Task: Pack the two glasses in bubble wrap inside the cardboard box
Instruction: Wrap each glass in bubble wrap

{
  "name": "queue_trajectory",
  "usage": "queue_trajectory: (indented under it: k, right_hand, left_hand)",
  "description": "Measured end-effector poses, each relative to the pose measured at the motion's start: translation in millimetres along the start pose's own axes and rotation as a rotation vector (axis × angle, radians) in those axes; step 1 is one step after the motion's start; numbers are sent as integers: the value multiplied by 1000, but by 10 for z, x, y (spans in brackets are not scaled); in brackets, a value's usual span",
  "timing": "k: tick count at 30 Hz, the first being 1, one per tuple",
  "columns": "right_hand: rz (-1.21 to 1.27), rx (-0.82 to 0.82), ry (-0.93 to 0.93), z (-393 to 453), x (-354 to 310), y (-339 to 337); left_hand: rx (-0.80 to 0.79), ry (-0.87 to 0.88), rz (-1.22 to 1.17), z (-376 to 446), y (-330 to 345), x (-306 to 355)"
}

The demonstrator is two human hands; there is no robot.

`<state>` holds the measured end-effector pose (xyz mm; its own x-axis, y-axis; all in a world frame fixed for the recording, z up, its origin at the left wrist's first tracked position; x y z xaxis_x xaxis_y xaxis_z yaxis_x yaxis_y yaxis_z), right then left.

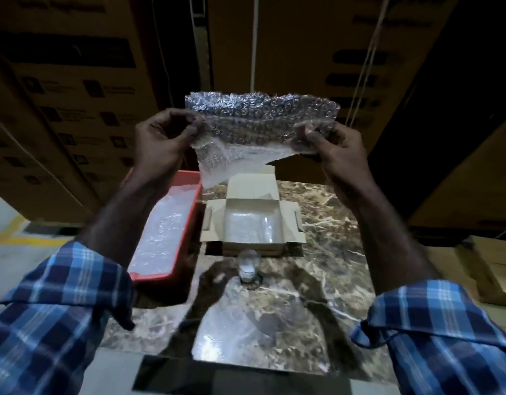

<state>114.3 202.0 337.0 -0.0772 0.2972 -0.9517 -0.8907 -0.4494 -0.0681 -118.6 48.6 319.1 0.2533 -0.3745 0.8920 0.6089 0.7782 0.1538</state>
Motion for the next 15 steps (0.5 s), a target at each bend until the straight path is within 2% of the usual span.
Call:
queue_trajectory:
  k: [6,8,15]
  right_hand:
    - [-52,64,-20,-609,322,-901]
    - [-50,61,15,-832,525,-1111]
    - [-274,83,241,-1450,1518,-1576]
  left_hand:
    - [-136,-35,-32,-1006,666,-139]
    - [-170,-95,-30,-1316,783,-316]
    - [-298,-157,368,-2186,937,-1111]
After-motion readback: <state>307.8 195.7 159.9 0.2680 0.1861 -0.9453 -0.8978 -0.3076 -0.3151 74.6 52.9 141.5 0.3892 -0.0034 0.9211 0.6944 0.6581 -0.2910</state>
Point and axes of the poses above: each hand's wrist, its own z-axis towards the middle knuckle, its own y-axis out of the palm, x = y × z, the point moved 2 cm from there along z, towards the middle knuckle, and after that the axes turned 8 degrees about x, right-handed, at the moved point
